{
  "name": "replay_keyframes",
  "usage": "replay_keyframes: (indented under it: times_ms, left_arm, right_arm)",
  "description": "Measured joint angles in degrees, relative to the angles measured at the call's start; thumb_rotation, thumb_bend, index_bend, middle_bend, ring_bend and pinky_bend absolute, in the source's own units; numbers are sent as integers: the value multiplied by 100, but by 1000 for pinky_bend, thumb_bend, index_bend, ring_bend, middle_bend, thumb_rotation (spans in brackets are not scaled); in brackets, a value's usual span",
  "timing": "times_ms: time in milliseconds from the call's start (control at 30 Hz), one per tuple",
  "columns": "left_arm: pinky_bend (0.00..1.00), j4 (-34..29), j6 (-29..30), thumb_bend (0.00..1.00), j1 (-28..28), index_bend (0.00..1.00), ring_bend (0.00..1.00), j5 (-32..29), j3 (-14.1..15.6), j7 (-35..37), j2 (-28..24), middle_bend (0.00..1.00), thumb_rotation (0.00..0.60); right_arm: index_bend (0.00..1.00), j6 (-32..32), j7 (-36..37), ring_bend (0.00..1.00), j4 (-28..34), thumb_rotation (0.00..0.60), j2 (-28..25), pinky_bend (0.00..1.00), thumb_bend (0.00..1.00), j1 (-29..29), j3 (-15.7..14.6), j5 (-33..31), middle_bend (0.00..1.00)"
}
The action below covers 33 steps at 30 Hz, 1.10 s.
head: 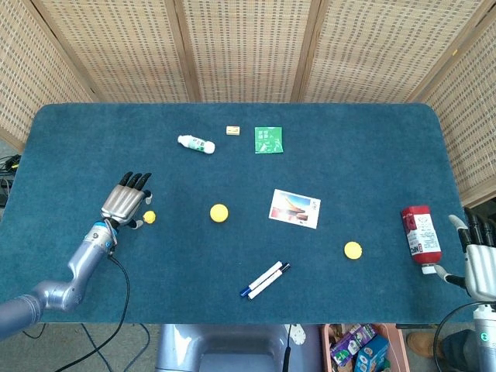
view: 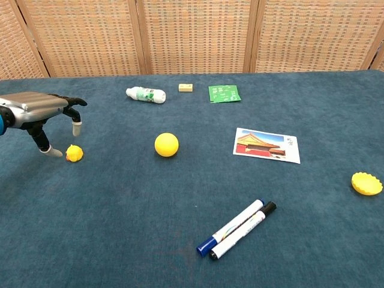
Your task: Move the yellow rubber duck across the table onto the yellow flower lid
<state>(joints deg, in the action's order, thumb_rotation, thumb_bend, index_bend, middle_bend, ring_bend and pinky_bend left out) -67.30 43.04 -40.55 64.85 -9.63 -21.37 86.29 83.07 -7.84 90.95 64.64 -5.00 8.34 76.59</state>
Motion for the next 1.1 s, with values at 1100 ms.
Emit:
replay_keyframes:
  times_ms: [1100]
  left_arm:
    - [0,-167,193,292,-184,570,0,-4,106,428,-4,0,600]
  right_arm:
    - [0,5,-15,0,-19,600,14,0,0,-9,32,-125,0]
